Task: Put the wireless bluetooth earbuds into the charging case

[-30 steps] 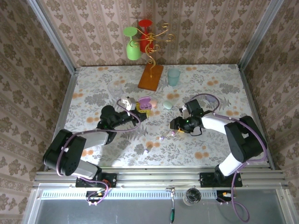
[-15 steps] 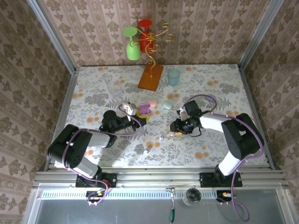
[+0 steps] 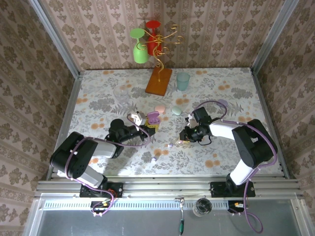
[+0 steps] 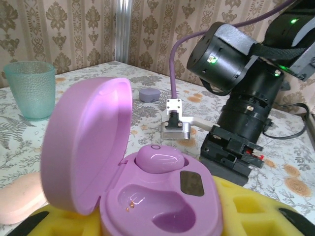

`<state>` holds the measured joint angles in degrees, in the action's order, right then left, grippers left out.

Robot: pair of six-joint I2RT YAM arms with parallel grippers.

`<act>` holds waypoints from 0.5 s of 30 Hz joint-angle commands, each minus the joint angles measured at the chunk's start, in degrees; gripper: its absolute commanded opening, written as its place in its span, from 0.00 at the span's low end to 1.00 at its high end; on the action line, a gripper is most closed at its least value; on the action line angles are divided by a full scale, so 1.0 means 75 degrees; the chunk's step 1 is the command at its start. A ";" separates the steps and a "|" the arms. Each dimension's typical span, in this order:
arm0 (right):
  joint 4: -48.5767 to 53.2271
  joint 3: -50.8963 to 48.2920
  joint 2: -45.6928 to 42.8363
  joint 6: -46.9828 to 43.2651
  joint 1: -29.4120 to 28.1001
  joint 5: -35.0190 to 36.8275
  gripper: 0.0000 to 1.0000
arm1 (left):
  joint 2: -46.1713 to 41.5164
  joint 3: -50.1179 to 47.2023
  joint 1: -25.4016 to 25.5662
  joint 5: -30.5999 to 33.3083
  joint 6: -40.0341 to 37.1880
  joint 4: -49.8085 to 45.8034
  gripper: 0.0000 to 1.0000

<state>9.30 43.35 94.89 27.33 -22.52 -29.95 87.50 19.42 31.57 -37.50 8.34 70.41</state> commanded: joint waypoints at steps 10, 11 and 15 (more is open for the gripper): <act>0.1201 0.0236 -0.2704 0.0341 -0.0733 0.1746 0.17 | 0.0344 0.0202 0.0453 0.1241 -0.1160 0.0357 0.31; 0.1273 0.0374 -0.2908 0.0364 -0.0845 0.1827 0.17 | 0.0396 0.0222 0.0486 0.1227 -0.1203 0.0360 0.31; 0.1438 0.0980 -0.3317 0.0376 -0.1290 0.2130 0.17 | 0.0548 0.0273 0.0645 0.1095 -0.1454 0.0362 0.31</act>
<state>17.26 47.05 71.83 29.17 -30.22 -17.50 90.72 19.94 35.55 -29.28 0.54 70.85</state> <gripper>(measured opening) 0.170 0.392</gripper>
